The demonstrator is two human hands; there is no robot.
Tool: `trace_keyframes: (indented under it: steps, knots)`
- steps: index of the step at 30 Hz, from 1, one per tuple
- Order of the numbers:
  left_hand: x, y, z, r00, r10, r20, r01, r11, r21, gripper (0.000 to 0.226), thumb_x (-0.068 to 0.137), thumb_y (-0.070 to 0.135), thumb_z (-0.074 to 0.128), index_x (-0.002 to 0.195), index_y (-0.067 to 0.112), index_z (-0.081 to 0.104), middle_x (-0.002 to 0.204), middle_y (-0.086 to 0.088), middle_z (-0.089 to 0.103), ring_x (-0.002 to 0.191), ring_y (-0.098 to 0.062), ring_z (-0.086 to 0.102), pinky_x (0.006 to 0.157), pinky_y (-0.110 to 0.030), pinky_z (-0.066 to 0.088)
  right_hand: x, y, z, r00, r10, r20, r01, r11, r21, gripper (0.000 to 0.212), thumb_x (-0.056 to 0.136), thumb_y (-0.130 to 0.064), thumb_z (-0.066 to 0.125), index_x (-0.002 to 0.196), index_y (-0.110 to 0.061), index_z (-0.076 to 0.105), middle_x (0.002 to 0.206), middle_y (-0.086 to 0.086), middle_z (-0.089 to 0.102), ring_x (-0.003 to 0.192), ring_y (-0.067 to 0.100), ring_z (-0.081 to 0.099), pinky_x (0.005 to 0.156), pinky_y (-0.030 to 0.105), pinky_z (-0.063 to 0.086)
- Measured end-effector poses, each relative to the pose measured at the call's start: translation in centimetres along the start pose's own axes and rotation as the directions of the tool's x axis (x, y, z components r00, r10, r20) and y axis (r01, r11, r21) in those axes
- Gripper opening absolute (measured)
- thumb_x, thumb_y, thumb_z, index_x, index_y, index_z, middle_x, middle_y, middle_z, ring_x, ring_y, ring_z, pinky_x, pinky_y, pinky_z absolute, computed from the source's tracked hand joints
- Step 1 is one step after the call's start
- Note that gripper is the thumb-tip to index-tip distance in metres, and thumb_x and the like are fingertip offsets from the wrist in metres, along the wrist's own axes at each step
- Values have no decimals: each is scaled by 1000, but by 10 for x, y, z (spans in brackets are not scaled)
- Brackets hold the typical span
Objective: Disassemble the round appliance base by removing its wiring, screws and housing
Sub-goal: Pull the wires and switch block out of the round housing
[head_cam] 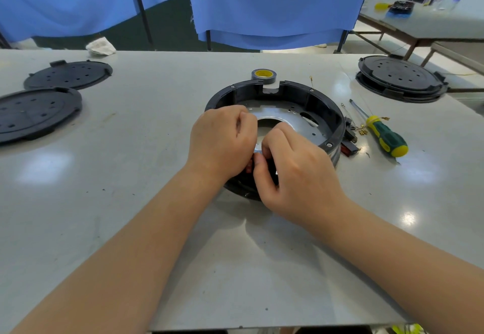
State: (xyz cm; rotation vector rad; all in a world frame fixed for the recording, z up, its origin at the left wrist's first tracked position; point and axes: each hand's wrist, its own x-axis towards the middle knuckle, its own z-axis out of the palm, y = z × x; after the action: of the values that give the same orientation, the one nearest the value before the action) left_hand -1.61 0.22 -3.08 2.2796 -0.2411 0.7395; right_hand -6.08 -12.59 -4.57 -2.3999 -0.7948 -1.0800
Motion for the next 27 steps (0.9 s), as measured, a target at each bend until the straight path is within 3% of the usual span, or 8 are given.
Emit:
trace_keyframes:
  steps: [12,17,22,27]
  knots:
    - [1,0,0,1000,3,14,-3,1000,5,41,76,26,31,65,-1,59,52,-14,49,57,-31,48,58,-47,40,-3,1,-1,999,-50,-4,50,998,26,18,83,-12,54,69,-1,52,71,12,54,56,22,40,47,34,36]
    - [1,1,-1,999,-2,39,2,1000,7,41,76,26,31,66,-1,60,51,-12,47,57,-29,47,58,-45,40,-4,2,-5,1000,-19,23,17,995,95,18,82,-16,57,74,-1,53,80,11,55,66,26,49,55,38,42]
    - [0,0,-3,999,0,49,1,1000,-9,41,77,26,30,66,1,60,51,-9,47,57,-26,47,57,-43,39,-7,10,-13,997,-16,70,1,978,208,27,79,-17,68,93,3,57,98,11,55,91,24,53,78,29,46]
    - [0,-1,-3,999,10,42,-10,1000,-15,41,77,27,30,66,2,61,52,-9,50,58,-27,49,58,-44,41,-10,14,-14,998,22,62,-31,989,143,31,77,-27,74,74,-3,54,93,10,55,84,24,52,73,31,44]
